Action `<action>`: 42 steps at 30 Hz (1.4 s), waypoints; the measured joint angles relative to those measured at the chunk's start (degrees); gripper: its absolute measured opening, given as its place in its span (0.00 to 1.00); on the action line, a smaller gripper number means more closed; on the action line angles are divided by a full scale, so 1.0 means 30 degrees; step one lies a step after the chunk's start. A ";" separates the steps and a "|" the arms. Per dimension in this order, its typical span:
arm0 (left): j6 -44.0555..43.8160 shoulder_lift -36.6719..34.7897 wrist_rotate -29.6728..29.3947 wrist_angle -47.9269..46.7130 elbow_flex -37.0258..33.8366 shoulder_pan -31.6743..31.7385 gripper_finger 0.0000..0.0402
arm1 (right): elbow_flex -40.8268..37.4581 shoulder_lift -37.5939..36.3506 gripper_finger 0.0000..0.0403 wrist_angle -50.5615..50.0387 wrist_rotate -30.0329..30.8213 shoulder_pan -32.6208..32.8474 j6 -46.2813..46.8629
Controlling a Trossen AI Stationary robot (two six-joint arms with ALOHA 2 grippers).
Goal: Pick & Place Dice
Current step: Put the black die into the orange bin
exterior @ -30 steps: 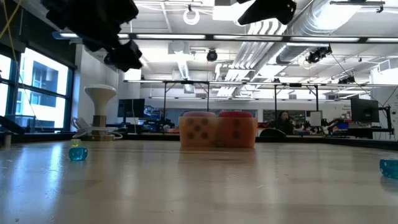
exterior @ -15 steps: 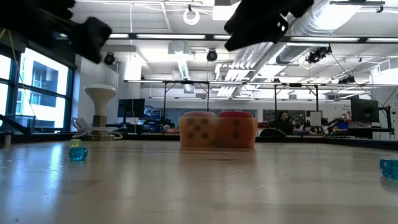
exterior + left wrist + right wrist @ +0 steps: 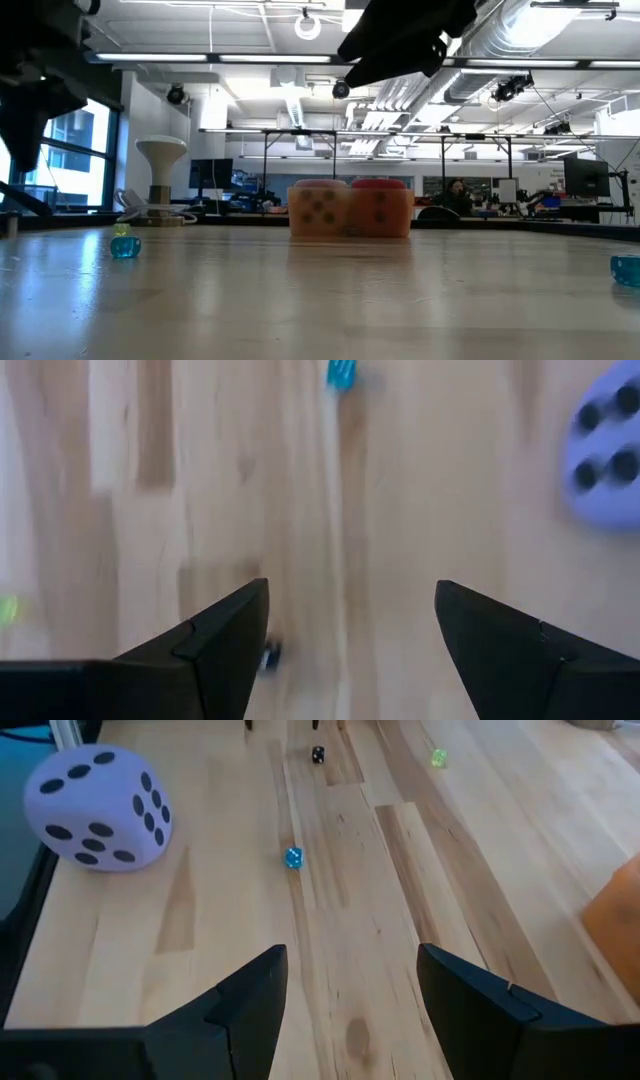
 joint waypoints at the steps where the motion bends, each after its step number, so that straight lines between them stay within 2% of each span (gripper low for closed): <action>1: -0.0468 0.0000 0.0004 -0.0675 0.0000 -0.0125 0.69 | 0.0000 0.0000 0.53 0.0088 0.0003 0.0000 -0.0029; 6: -0.2287 0.0000 -0.0325 -0.3220 -0.0360 -0.0292 0.69 | 0.0000 0.0000 0.53 0.0368 0.0002 0.0000 -0.0138; 15: -0.2327 0.0000 -0.1220 -0.2914 -0.1745 -0.0293 0.69 | 0.0000 0.0000 0.53 0.0345 0.0002 0.0000 -0.0146; 25: -0.2284 0.0000 -0.1259 -0.2131 -0.1831 -0.0293 0.69 | 0.0000 0.0000 0.53 0.0332 0.0002 0.0000 -0.0153; 28: -0.1173 0.0000 -0.1253 -0.2153 -0.1829 -0.0293 0.69 | 0.0000 0.0000 0.53 0.0332 0.0002 0.0000 -0.0153; 31: -0.0159 0.0000 -0.1047 -0.2153 -0.1836 -0.0293 0.69 | 0.0000 0.0000 0.53 0.0325 0.0002 0.0000 -0.0153; 42: -0.0207 0.0000 -0.0060 -0.2120 -0.2075 -0.0301 0.69 | 0.0000 0.0000 0.53 0.0317 0.0002 0.0015 -0.0153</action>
